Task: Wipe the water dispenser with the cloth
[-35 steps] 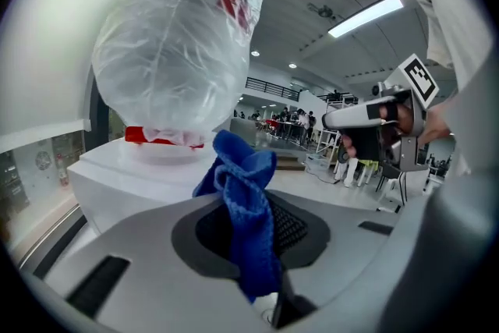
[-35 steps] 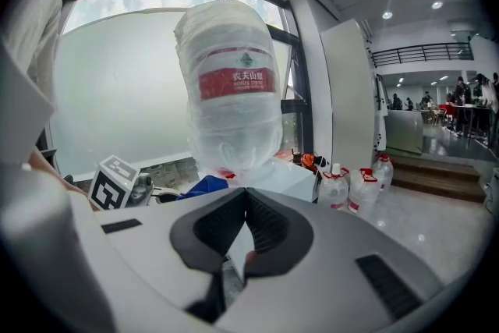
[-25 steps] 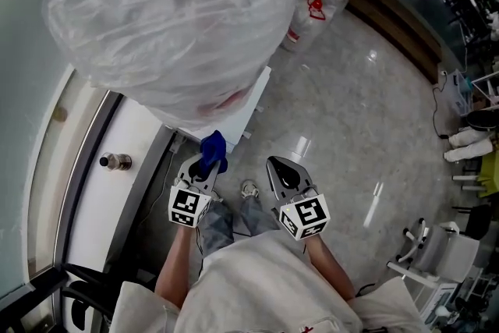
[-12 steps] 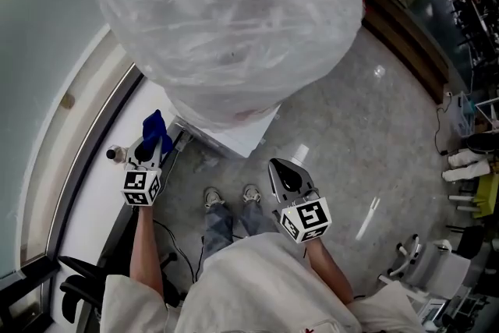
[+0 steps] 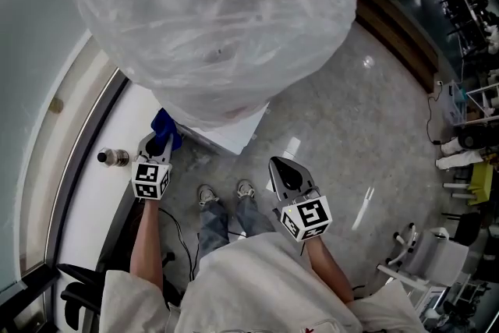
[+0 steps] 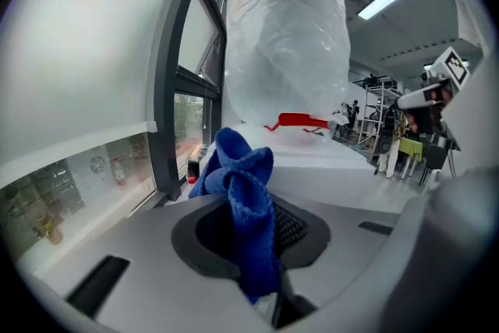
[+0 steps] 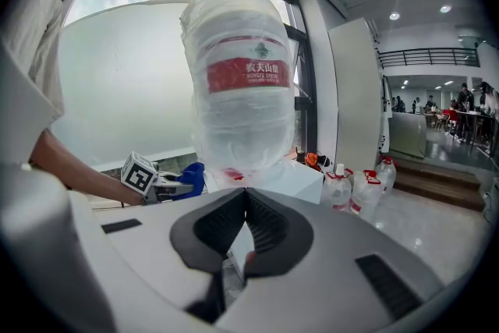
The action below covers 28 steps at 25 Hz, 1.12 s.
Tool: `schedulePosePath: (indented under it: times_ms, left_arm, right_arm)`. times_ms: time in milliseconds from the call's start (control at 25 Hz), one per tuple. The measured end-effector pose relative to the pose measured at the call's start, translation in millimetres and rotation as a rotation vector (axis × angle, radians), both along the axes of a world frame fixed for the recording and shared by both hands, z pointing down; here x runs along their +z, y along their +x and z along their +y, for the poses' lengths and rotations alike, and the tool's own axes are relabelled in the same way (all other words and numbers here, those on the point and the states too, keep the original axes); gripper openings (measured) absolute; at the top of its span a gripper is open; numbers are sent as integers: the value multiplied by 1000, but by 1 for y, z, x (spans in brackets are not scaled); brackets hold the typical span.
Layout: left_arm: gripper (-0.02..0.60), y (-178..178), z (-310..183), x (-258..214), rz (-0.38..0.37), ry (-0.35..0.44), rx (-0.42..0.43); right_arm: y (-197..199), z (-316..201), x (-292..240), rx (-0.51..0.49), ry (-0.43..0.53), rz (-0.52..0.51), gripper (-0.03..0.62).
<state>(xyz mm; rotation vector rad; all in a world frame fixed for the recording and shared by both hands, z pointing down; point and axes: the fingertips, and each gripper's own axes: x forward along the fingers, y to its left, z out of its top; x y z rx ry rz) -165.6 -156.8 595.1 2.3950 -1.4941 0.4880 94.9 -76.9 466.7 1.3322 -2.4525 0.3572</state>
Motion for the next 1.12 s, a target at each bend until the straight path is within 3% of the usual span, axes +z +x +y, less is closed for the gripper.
schedulePosePath:
  times_ms: [400, 760, 1120]
  left_arm:
    - [78, 85, 42, -8, 74, 5, 91]
    - [78, 161, 80, -10, 97, 0, 239]
    - [78, 189, 96, -6, 114, -23, 303]
  right_arm:
    - [10, 12, -3, -4, 10, -15, 15]
    - [22, 14, -1, 6, 9, -19, 15]
    - [12, 13, -1, -13, 5, -22, 15]
